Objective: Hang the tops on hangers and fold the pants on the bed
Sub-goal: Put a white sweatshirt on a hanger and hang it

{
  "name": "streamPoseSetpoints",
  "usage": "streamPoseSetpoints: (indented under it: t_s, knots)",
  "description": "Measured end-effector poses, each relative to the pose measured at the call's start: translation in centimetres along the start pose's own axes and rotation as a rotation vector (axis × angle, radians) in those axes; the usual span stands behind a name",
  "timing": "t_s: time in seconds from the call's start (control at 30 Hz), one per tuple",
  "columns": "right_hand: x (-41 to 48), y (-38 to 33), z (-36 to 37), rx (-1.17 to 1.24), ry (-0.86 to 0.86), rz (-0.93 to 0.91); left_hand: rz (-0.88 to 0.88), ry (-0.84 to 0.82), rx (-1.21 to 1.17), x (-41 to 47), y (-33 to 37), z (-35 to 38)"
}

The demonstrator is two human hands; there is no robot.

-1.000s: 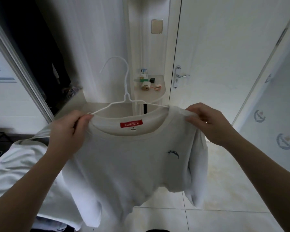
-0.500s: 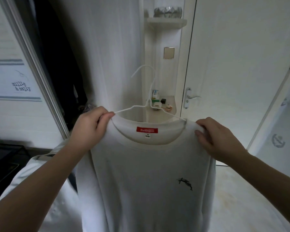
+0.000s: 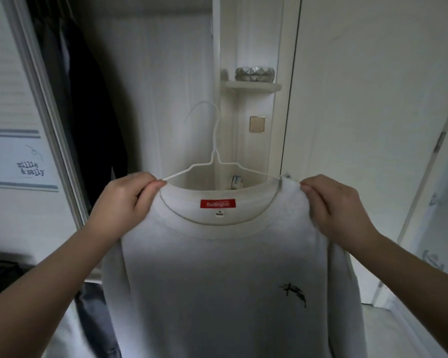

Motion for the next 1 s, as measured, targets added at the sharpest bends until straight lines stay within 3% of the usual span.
streamPoseSetpoints:
  t_s: [0.17, 0.5, 0.63, 0.7, 0.87, 1.0]
  knots:
    - [2.7, 2.3, 0.2, 0.288, -0.008, 0.193, 0.046, 0.045, 0.013, 2.5, 0.1, -1.5]
    - [10.2, 2.6, 2.7, 0.404, -0.038, 0.182, 0.088, 0.123, 0.049, 6.5, -4.0, -4.5]
    - [11.9, 2.3, 6.0, 0.460, 0.032, 0.225, 0.025, 0.138, 0.056, 8.3, -7.8, -5.0]
    - [12.9, 1.4, 7.6, 0.346, 0.043, 0.176, -0.018, 0.154, 0.047, 9.3, -9.6, -4.8]
    - [16.6, -0.3, 11.6, -0.198, 0.062, 0.145, -0.026, 0.128, 0.009, 11.9, -12.9, -2.8]
    - [19.7, 1.1, 16.4, -0.357, -0.131, 0.236, -0.028, 0.121, 0.050, 13.9, -15.9, -1.7]
Point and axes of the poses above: each hand's wrist, its own x-axis towards the middle knuckle, its own z-axis out of the palm, y = z × x, the point moved 8 cm from there along x, towards the middle knuckle, and after that the axes turned 11 degrees about -z, right-handed, at the moved point
